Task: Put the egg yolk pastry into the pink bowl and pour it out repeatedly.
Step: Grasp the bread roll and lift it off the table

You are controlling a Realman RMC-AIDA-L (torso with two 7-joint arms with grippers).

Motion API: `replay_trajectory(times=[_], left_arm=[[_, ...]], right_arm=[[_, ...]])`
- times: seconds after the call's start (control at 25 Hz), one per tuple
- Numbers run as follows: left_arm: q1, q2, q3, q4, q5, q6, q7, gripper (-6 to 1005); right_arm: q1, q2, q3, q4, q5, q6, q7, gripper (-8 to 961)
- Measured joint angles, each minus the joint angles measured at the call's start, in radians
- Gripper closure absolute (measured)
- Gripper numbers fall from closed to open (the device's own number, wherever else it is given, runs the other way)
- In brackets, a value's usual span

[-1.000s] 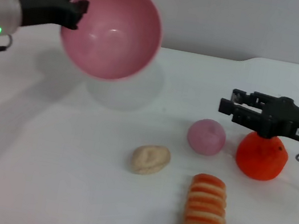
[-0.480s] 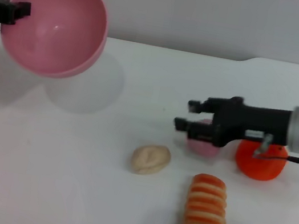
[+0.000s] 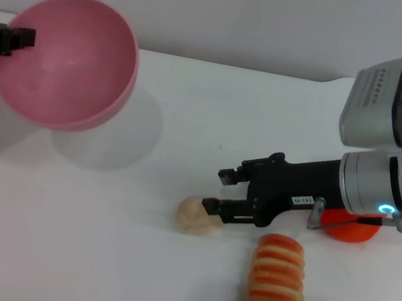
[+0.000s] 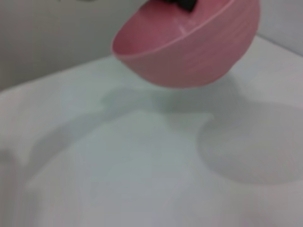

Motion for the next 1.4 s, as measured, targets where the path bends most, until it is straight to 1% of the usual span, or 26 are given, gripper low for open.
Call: replay_trajectory(times=[0.24, 0.4, 0.48, 0.68, 0.8, 1.04, 1.2, 1.4], left_arm=[[0.002, -0.002, -0.001, 0.001, 0.001, 0.012, -0.005, 999], [-0.002, -0.003, 0.0, 0.0, 0.001, 0.016, -0.011, 999], [-0.004, -0.003, 0.003, -0.001, 0.001, 0.016, -0.012, 999], [-0.016, -0.005, 0.006, -0.007, 0.001, 0.016, -0.013, 1000], [-0.022, -0.005, 0.007, -0.012, 0.001, 0.016, -0.013, 1000], [-0.036, -0.005, 0.007, -0.037, 0.009, 0.01, -0.014, 1000], [-0.041, -0.004, 0.007, -0.042, 0.021, 0.009, -0.011, 998], [-0.043, -0.003, 0.007, -0.043, 0.026, 0.009, -0.006, 998]], right_arm=[[-0.012, -0.002, -0.008, -0.01, -0.042, -0.012, 0.001, 391], [-0.017, 0.001, -0.042, -0.008, -0.074, 0.024, 0.001, 401], [-0.018, 0.003, -0.069, -0.005, -0.074, 0.058, -0.001, 406], [-0.018, 0.009, -0.179, -0.005, -0.071, 0.191, -0.003, 419], [-0.009, 0.009, -0.23, 0.006, -0.064, 0.242, -0.002, 427], [0.009, 0.01, -0.302, 0.06, 0.022, 0.334, -0.005, 442], [0.019, 0.009, -0.32, 0.08, 0.031, 0.347, -0.006, 452], [0.015, 0.006, -0.307, 0.09, 0.05, 0.343, -0.003, 491]])
